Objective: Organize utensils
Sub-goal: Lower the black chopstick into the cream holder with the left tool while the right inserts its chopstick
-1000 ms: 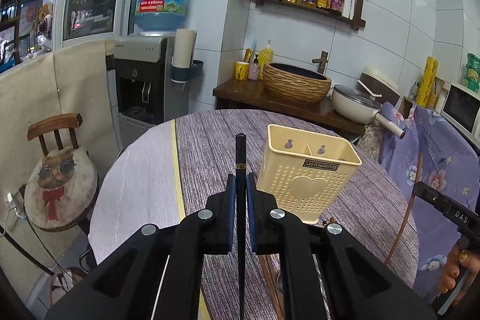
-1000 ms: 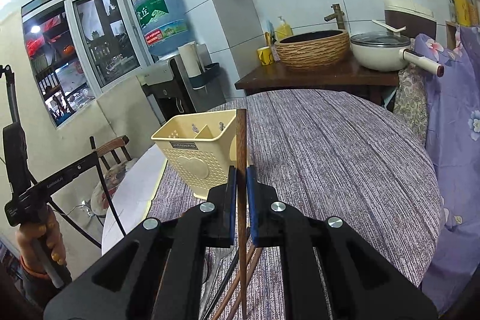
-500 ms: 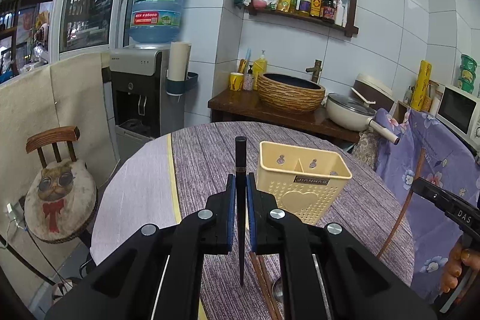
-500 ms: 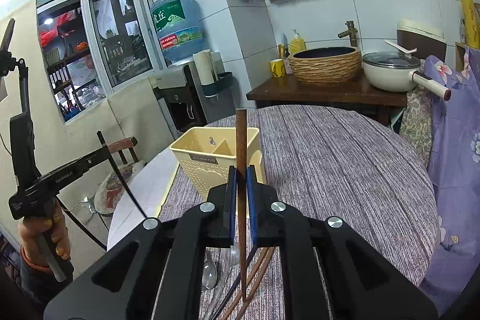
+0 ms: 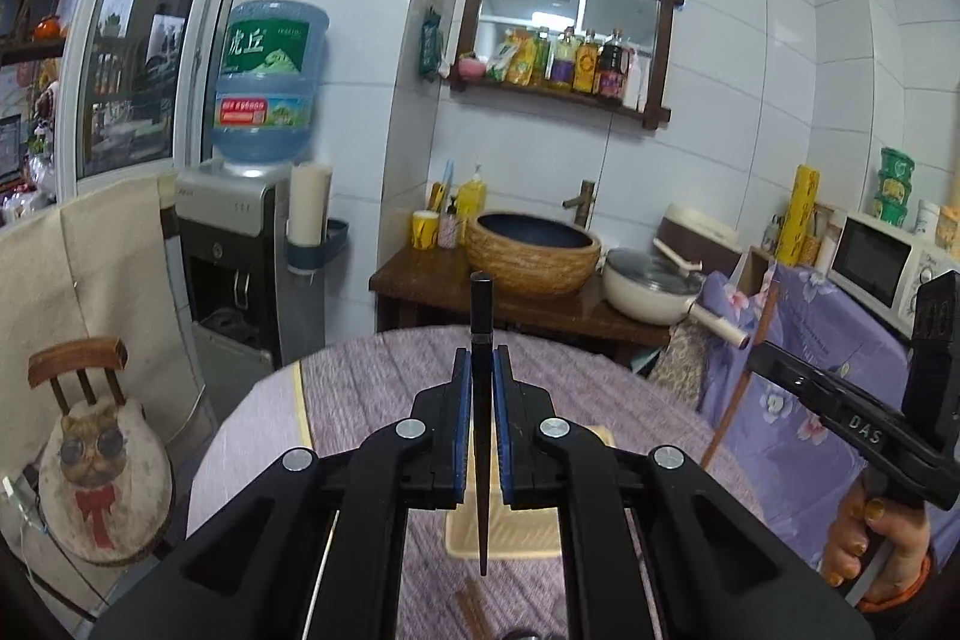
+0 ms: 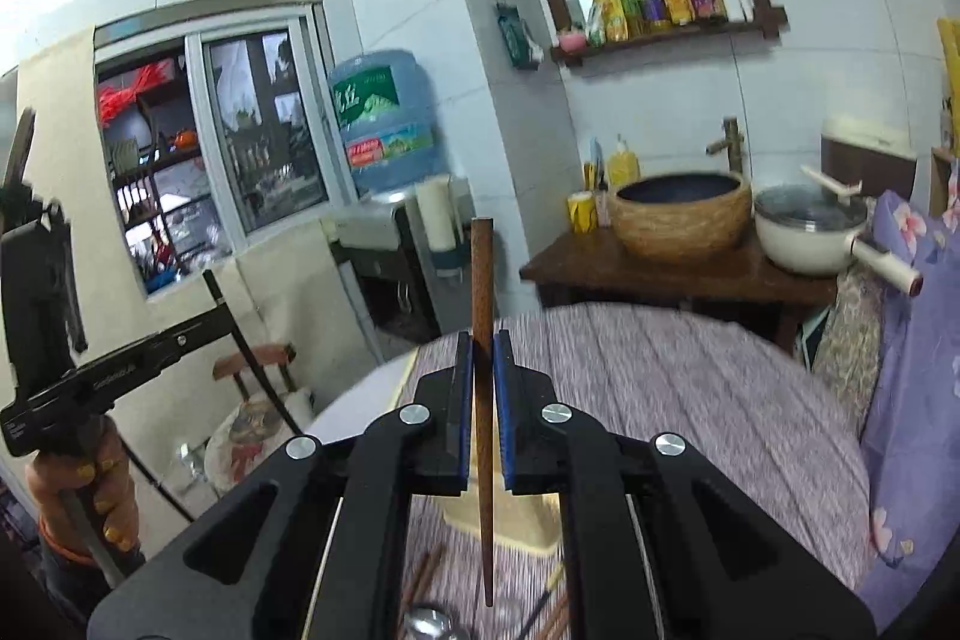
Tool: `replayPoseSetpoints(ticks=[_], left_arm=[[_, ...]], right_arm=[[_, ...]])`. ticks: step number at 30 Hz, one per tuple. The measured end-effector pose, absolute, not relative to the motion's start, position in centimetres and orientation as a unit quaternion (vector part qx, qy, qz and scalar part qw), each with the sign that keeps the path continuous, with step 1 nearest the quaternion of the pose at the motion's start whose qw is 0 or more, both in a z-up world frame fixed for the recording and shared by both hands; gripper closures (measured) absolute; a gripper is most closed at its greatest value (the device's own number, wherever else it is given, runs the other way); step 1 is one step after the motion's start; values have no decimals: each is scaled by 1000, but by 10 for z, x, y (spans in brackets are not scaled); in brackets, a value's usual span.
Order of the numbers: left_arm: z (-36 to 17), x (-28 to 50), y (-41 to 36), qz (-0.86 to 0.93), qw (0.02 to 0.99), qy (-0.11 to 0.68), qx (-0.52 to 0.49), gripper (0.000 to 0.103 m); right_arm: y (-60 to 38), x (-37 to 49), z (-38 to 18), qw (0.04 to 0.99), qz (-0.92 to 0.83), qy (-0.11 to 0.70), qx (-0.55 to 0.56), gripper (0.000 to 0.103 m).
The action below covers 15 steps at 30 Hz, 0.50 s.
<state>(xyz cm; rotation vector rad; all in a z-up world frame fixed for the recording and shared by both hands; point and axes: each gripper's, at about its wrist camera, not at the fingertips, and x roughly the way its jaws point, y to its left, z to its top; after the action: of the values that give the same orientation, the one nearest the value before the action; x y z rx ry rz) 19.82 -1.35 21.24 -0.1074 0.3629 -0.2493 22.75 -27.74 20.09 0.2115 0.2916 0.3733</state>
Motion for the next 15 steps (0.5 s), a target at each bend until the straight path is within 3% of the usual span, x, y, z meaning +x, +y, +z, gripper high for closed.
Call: replayPoseSetpoints(ticks=[7, 15], left_arm=[[243, 234, -25, -121, 977, 160, -68, 95], [193, 271, -42, -119, 971, 192, -71, 95]], right_arm=[[-265, 270, 231, 979, 142, 99, 104, 95], [-252, 300, 181, 979, 125, 133, 93, 95]])
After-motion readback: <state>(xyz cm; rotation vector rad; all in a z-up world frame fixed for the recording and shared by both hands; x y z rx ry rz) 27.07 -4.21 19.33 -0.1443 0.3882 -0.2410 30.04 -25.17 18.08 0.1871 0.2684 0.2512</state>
